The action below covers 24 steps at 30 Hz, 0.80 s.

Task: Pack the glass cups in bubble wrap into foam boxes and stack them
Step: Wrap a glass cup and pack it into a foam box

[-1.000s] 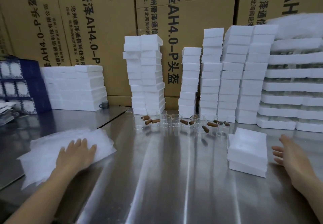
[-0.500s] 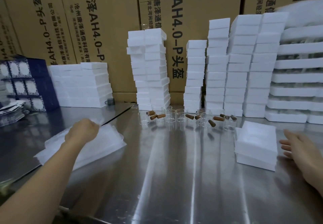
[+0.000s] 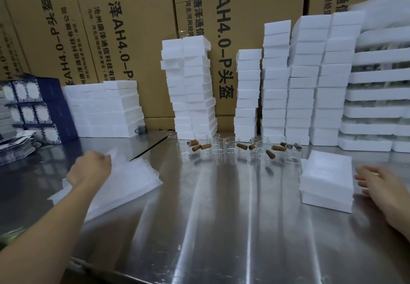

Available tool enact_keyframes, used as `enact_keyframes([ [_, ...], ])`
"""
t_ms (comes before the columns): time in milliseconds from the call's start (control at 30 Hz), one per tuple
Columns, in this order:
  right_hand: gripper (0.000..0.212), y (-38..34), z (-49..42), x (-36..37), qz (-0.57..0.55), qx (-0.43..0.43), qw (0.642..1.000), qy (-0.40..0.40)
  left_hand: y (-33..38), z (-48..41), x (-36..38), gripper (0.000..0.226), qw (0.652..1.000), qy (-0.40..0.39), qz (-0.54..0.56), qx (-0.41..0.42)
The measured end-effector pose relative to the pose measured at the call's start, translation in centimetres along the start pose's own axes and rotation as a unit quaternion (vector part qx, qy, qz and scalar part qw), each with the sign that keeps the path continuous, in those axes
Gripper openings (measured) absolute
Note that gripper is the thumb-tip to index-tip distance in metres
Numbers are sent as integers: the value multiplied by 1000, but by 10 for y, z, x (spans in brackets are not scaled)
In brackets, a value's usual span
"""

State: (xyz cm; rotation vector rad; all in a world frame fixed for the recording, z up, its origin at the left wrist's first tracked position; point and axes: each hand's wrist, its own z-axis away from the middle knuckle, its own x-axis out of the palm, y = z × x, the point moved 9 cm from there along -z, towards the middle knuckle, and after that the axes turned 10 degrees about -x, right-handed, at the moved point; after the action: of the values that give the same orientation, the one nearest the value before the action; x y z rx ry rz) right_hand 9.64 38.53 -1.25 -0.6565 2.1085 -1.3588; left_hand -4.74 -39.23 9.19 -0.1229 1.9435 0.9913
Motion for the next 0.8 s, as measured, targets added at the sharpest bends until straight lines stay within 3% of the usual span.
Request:
enact_keyframes([
  [167,55,1,-2,2,20,1,1000,-11,62,24,-41,52,993,30,67,90],
  [300,54,-8,5,4,32,-13,999,-13,134,89,-33,51,978,-43,88,184],
  [467,37,-21,12,4,46,-27,998,-15,198,203,26,51,949,-131,81,275],
  [600,29,-26,13,4,39,-30,999,-13,211,293,111,53,897,-274,9,347],
  [733,33,-27,12,7,13,-22,1000,-15,206,334,156,54,845,-306,-66,434],
  [800,41,-29,13,10,1,-20,1000,-21,202,331,161,57,843,-302,-64,441],
])
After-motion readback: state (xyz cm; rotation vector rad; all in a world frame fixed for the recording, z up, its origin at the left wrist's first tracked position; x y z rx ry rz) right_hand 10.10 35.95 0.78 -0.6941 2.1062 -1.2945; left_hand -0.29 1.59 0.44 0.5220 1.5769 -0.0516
